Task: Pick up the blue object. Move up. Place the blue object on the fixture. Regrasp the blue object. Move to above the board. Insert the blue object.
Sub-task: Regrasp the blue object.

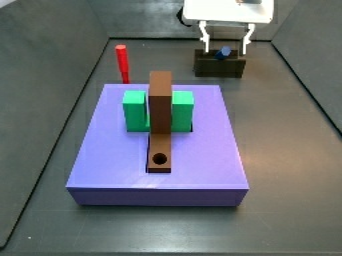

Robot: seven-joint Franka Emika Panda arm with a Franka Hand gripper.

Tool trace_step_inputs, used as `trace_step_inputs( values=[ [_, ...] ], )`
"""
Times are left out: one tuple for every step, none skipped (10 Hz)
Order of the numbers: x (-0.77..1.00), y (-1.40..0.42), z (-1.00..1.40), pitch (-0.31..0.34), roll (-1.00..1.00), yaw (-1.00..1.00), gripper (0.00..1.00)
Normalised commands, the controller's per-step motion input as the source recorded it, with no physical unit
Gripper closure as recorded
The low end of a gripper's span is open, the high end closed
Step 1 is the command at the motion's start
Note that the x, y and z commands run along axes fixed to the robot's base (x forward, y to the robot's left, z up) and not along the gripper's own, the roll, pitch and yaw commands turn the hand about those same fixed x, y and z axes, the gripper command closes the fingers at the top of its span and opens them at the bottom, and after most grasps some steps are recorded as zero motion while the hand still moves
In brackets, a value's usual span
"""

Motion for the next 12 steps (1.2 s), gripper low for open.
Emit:
trace_step_inputs(
  values=[
    [-0.15,-0.13,0.46,-0.120,0.98,0.37,0.00],
    [-0.05,-0.15,0.43,-0.131,1.00,0.42,0.00],
    [0.00,-0.10,0.38,-0.123,1.00,0.45,0.00],
    [0.00,-0.08,0.41,-0.111,1.00,0.45,0.00],
    [0.02,-0.05,0.42,-0.074,1.00,0.45,0.00],
    [0.10,-0.03,0.40,-0.043,1.00,0.46,0.00],
    [0.40,-0.10,0.37,0.000,1.00,0.31,0.00],
    [0.66,-0.14,0.22,0.197,1.00,0.15,0.00],
    [0.72,-0.10,0.25,0.274,0.97,0.10,0.00],
    [0.70,-0.05,0.27,0.271,1.00,0.12,0.00],
    [0.53,-0.05,0.28,0.231,1.00,0.16,0.00],
    [0.49,-0.04,0.19,0.231,1.00,0.18,0.00]
  ],
)
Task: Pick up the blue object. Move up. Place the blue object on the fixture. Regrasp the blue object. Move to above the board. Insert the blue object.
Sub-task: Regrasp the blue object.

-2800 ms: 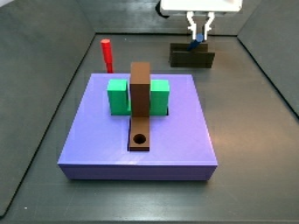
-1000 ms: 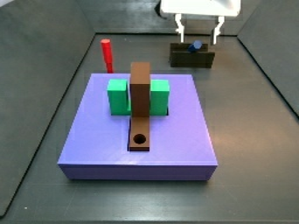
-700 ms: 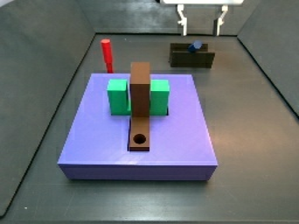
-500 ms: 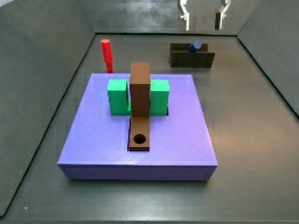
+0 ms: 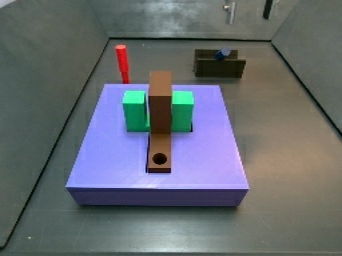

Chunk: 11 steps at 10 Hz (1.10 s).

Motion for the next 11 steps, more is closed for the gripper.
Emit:
trace_step_inputs(
  values=[
    [0.39,-0.09,0.00,0.217,0.96,0.02,0.00],
    [0.25,-0.08,-0.14,0.183,0.78,0.00,0.00],
    [0.00,-0.01,-0.12,0.100,0.87,0.00,0.00],
    [0.00,0.00,-0.01,0.100,0.88,0.07,0.00],
    [-0.06,0.00,0.00,0.100,0.91,0.25,0.00],
    [-0.03,0.00,0.00,0.020,0.79,0.39,0.00],
    [0.00,0.00,0.00,0.000,0.68,0.34,0.00],
    [-0.03,0.00,0.00,0.000,0.71,0.36,0.00],
    [-0.04,0.00,-0.03,0.000,0.71,0.33,0.00],
    [0.00,0.00,-0.08,0.000,0.56,0.29,0.00],
    [0.00,0.00,-0.13,0.000,0.49,0.26,0.00]
  ],
)
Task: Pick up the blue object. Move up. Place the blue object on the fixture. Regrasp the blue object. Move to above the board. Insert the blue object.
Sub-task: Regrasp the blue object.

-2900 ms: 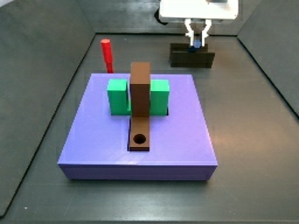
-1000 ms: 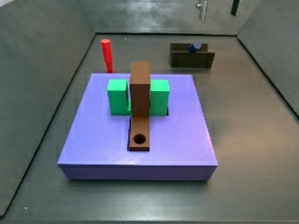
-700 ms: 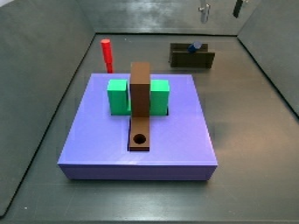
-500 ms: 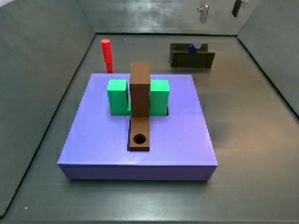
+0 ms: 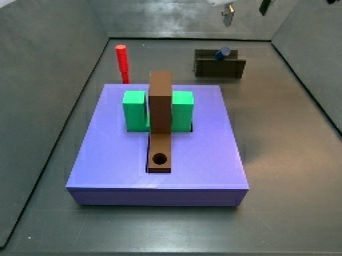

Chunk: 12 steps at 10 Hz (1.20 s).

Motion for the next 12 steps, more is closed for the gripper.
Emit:
trace_step_inputs(
  values=[
    [0.00,-0.05,-0.15,0.000,0.43,0.24,0.00],
    [0.00,-0.07,-0.15,0.000,0.42,0.20,0.00],
    [0.00,-0.11,0.00,0.000,0.38,0.12,0.00],
    [-0.03,0.00,-0.06,-0.009,0.01,0.00,0.00],
    [0.00,0.00,-0.15,0.037,0.05,-0.05,0.00],
    [0.03,-0.05,-0.29,0.246,0.37,-0.17,0.00],
    [0.19,-0.12,-0.27,0.486,0.65,-0.26,0.00],
    [0.19,-0.13,-0.27,0.509,0.70,-0.25,0.00],
    [0.15,-0.13,-0.33,0.494,0.65,-0.21,0.00],
    [0.10,-0.11,-0.35,0.366,0.49,-0.14,0.00],
    [0.00,-0.10,-0.31,0.200,0.50,-0.03,0.00],
    [-0.05,-0.06,-0.23,0.131,0.53,0.00,0.00]
  ],
)
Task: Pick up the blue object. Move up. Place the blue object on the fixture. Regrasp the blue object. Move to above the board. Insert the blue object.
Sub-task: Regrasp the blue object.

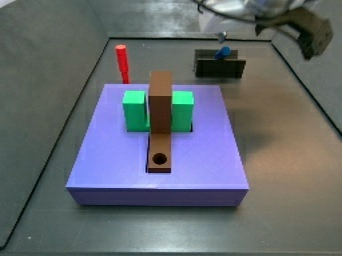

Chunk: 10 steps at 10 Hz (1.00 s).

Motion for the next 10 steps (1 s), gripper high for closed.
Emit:
trace_step_inputs(
  values=[
    [-0.11,-0.05,-0.17,0.106,0.53,-0.01,0.00],
    [-0.18,-0.03,-0.17,0.060,0.55,-0.04,0.00],
    [-0.05,-0.06,-0.21,0.080,0.46,-0.03,0.00],
    [0.06,-0.13,-0.27,0.166,0.35,-0.03,0.00],
    [0.11,-0.18,-0.29,0.229,0.37,0.00,0.00],
    [0.06,-0.14,-0.29,0.203,0.34,-0.01,0.00],
    [-0.09,-0.10,-0.10,0.009,0.31,0.00,0.00],
    [-0.32,0.00,-0.03,-0.071,0.25,0.01,0.00],
    [0.00,0.00,-0.12,0.000,0.14,0.00,0.00],
    [0.00,0.00,-0.16,0.031,0.11,0.00,0.00]
  ],
)
